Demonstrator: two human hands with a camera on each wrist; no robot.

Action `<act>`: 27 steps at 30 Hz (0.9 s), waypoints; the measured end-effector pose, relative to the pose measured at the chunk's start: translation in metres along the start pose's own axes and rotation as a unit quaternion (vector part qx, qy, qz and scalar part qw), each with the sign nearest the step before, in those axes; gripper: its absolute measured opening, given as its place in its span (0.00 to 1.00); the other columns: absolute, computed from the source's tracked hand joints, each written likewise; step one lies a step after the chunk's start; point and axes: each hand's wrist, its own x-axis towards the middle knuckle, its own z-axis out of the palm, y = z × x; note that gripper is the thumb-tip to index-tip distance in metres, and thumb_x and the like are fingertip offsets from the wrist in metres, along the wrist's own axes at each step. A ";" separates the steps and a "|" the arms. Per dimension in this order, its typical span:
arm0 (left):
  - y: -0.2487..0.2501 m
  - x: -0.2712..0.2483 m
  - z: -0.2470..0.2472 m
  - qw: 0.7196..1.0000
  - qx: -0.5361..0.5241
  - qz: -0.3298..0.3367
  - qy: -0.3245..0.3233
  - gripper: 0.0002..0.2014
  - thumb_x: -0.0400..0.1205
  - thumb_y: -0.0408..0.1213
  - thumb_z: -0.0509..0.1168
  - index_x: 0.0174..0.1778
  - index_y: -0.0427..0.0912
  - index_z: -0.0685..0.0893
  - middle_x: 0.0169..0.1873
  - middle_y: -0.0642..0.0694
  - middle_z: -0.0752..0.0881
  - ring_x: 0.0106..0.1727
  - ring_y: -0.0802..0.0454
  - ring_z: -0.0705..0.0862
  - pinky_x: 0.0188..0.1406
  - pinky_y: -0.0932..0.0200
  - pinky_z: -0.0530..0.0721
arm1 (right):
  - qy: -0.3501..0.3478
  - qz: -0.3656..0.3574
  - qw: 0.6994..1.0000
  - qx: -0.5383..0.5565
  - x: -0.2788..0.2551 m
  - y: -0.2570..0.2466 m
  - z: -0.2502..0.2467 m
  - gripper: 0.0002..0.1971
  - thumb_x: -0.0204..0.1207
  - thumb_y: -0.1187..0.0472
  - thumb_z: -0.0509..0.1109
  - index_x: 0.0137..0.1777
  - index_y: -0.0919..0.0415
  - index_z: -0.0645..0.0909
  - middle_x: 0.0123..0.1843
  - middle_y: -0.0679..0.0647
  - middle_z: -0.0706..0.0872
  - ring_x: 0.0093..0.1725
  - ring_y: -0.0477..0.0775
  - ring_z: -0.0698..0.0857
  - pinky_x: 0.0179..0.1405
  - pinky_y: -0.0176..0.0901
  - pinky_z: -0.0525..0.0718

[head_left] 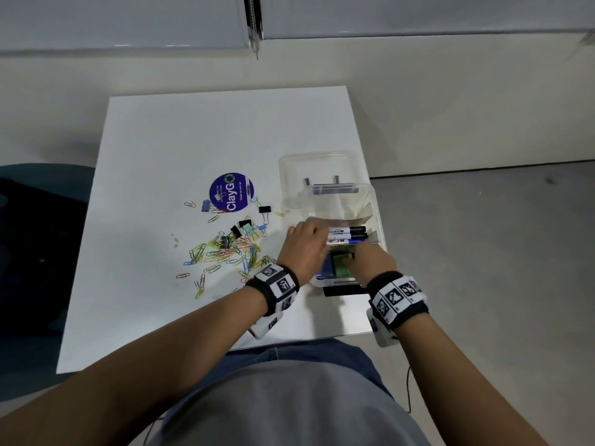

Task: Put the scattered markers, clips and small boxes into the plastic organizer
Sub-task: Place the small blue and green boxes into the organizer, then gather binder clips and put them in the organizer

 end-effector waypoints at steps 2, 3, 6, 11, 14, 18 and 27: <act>-0.022 0.000 -0.012 0.997 -0.051 -0.040 0.037 0.06 0.82 0.41 0.64 0.49 0.42 0.78 0.48 0.44 0.78 0.44 0.47 0.77 0.46 0.51 0.74 | 0.013 -0.012 1.000 0.010 -0.005 -0.007 -0.023 0.11 0.80 0.54 0.62 0.48 0.59 0.82 0.46 0.56 0.86 0.49 0.61 0.86 0.45 0.45 0.78; -0.037 0.000 -0.017 0.994 -0.067 -0.065 0.051 0.07 0.83 0.41 0.63 0.50 0.42 0.77 0.47 0.44 0.78 0.42 0.47 0.78 0.45 0.51 0.76 | 0.029 -0.030 0.999 0.019 -0.009 -0.015 -0.033 0.11 0.80 0.53 0.62 0.47 0.58 0.82 0.45 0.55 0.86 0.48 0.61 0.86 0.44 0.45 0.78; -0.093 -0.002 -0.022 0.985 -0.067 -0.157 0.019 0.06 0.82 0.37 0.63 0.53 0.40 0.77 0.53 0.41 0.78 0.42 0.43 0.82 0.45 0.48 0.82 | 0.053 -0.111 0.988 0.094 -0.010 -0.053 -0.047 0.10 0.81 0.55 0.63 0.54 0.57 0.83 0.51 0.53 0.89 0.50 0.57 0.86 0.49 0.47 0.83; -0.164 -0.011 -0.017 0.963 0.034 -0.248 -0.102 0.11 0.81 0.30 0.59 0.59 0.38 0.76 0.57 0.36 0.77 0.52 0.34 0.82 0.51 0.44 0.79 | -0.012 -0.204 0.971 0.126 0.017 -0.137 -0.018 0.13 0.81 0.58 0.64 0.64 0.58 0.80 0.60 0.57 0.86 0.59 0.58 0.84 0.56 0.48 0.82; -0.184 -0.021 -0.006 0.952 0.092 -0.246 -0.158 0.17 0.79 0.31 0.63 0.64 0.39 0.75 0.59 0.36 0.77 0.57 0.34 0.80 0.55 0.43 0.79 | -0.083 -0.175 0.971 0.142 0.045 -0.173 0.016 0.20 0.80 0.59 0.66 0.71 0.59 0.72 0.68 0.61 0.79 0.66 0.62 0.80 0.63 0.52 0.80; -0.201 -0.029 0.005 0.951 0.107 -0.244 -0.156 0.19 0.77 0.29 0.64 0.64 0.40 0.74 0.59 0.37 0.78 0.58 0.36 0.81 0.59 0.44 0.76 | -0.108 -0.091 0.980 0.140 0.073 -0.195 0.045 0.30 0.79 0.57 0.69 0.77 0.62 0.61 0.74 0.65 0.69 0.66 0.69 0.80 0.64 0.59 0.81; -0.224 -0.033 -0.006 0.957 -0.103 -0.243 -0.117 0.07 0.77 0.27 0.63 0.47 0.40 0.75 0.46 0.38 0.77 0.44 0.37 0.81 0.42 0.49 0.78 | -0.039 -0.098 0.992 0.073 0.091 -0.217 0.080 0.25 0.78 0.49 0.69 0.68 0.60 0.68 0.67 0.62 0.72 0.52 0.67 0.86 0.46 0.55 0.83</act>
